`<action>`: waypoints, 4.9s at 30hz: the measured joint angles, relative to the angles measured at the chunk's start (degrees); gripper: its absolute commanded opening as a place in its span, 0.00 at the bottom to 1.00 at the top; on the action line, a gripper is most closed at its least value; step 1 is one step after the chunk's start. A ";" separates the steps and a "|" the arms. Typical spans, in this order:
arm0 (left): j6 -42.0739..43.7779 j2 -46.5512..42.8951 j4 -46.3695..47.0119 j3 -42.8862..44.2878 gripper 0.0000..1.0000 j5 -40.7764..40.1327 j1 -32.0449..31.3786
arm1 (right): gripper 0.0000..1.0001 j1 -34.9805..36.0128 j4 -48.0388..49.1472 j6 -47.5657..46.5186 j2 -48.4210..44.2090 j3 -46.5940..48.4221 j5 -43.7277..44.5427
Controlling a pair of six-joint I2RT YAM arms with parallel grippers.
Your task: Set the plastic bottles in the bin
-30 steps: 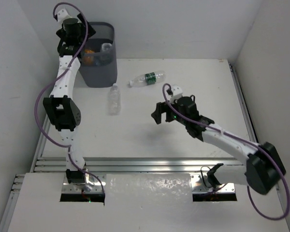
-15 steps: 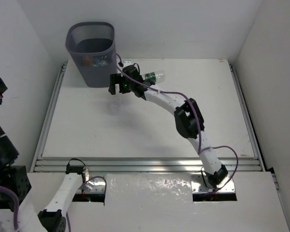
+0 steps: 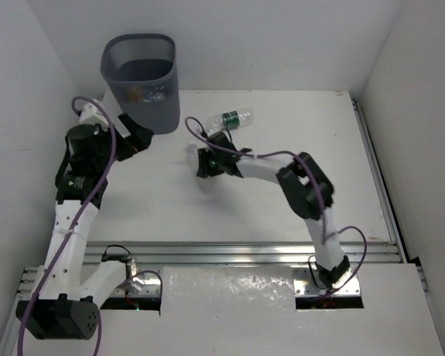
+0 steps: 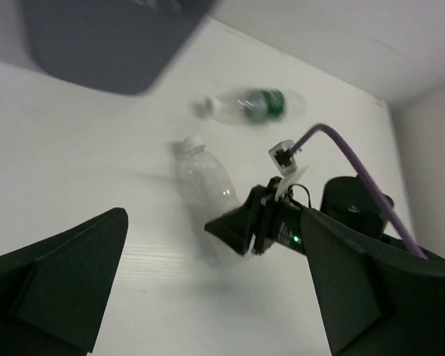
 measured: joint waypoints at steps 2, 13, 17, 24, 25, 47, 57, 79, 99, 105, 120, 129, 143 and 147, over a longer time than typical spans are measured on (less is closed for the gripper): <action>-2.73 -0.48 3.74 -6.32 1.00 8.41 -0.02 | 0.17 0.02 2.10 -0.15 -10.91 -15.61 1.20; -19.39 10.69 39.23 -23.74 1.00 29.75 -19.80 | 0.18 -0.44 26.25 -3.21 -49.62 -50.40 -9.84; -20.59 17.14 44.24 -22.43 0.97 28.70 -21.97 | 0.19 -0.66 31.08 -4.98 -54.97 -53.00 -13.66; -22.95 22.99 48.89 -16.90 0.00 29.90 -23.74 | 0.80 -1.46 33.22 -6.60 -56.43 -54.34 -16.00; -22.95 23.67 48.78 -15.85 0.00 29.92 -23.82 | 0.99 -1.68 33.48 -6.64 -56.85 -54.47 -15.39; -4.42 70.62 7.76 79.56 1.00 -17.66 -0.70 | 0.99 -17.00 14.75 -5.81 -55.19 -58.45 -2.01; 0.63 67.73 3.85 68.24 1.00 -21.35 -0.26 | 0.99 -17.31 8.81 -21.11 -24.50 -22.99 -2.91; -6.58 25.07 15.39 3.98 1.00 -9.33 -11.98 | 0.99 -20.74 17.42 -70.27 14.25 16.22 -18.71; -6.62 20.41 19.93 2.67 1.00 -4.66 -11.98 | 0.99 -21.44 27.45 -50.05 10.99 9.70 -13.49; -6.80 19.28 19.87 1.97 1.00 -3.13 -11.98 | 0.99 -22.21 14.01 -30.82 9.53 22.67 -17.46; -6.82 17.22 19.58 1.84 1.00 -2.84 -12.02 | 0.98 -12.24 9.42 -7.04 20.57 34.14 -8.94; -6.80 16.44 19.54 1.33 1.00 -2.64 -12.02 | 0.92 -10.91 10.16 -8.61 27.47 37.05 -0.46; -6.80 16.44 20.37 0.33 1.00 -2.19 -12.02 | 0.99 -14.38 18.71 -5.99 24.90 29.22 -2.86; -6.80 16.44 20.39 -0.09 1.00 -2.08 -12.02 | 0.99 -14.82 18.86 -2.25 18.23 19.32 0.07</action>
